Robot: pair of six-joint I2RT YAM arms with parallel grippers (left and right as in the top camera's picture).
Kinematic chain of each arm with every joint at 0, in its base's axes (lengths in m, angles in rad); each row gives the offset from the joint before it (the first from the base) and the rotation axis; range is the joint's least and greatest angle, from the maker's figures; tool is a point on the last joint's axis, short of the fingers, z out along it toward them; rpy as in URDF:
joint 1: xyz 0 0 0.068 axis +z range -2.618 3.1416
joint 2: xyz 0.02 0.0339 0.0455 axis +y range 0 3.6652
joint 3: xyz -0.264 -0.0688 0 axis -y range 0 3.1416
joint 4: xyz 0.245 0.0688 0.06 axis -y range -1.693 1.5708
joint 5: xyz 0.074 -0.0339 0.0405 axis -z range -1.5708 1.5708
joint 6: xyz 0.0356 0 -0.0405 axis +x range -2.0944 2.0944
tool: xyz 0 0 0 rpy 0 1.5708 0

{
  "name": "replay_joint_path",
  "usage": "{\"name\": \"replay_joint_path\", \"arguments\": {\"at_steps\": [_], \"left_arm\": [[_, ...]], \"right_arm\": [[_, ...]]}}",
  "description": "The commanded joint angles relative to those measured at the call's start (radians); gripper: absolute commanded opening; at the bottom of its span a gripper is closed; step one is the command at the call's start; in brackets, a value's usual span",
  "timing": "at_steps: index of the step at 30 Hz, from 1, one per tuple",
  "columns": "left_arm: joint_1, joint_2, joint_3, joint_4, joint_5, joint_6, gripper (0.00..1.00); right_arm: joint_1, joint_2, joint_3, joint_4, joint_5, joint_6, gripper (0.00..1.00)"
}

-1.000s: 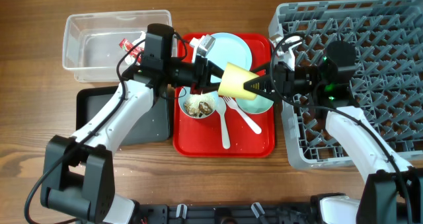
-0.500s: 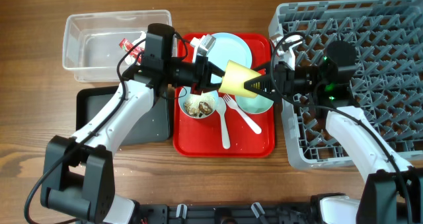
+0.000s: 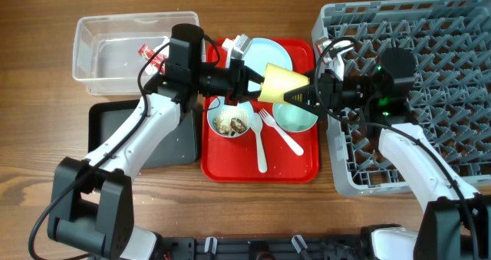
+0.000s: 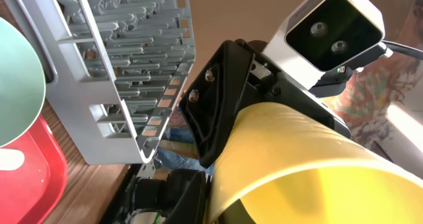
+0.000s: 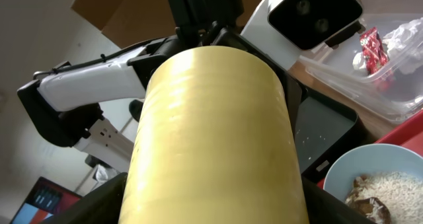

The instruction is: Sort waste into correct bins and load items into the dishwasher rack

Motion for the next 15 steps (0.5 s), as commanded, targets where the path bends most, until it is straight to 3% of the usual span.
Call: {"name": "replay_joint_path", "arguments": {"at_steps": [1, 9, 15], "left_arm": [[-0.014, 0.008, 0.005, -0.001, -0.085, -0.017, 0.04], [-0.014, 0.008, 0.005, -0.005, -0.085, -0.017, 0.04], [-0.014, 0.008, 0.005, -0.005, -0.085, -0.017, 0.04]], "right_arm": [[0.013, 0.001, 0.018, 0.059, -0.077, 0.023, 0.76], [0.013, 0.001, 0.018, 0.070, -0.076, 0.025, 0.71], [0.013, 0.001, 0.018, 0.070, -0.076, 0.025, 0.58]]}}
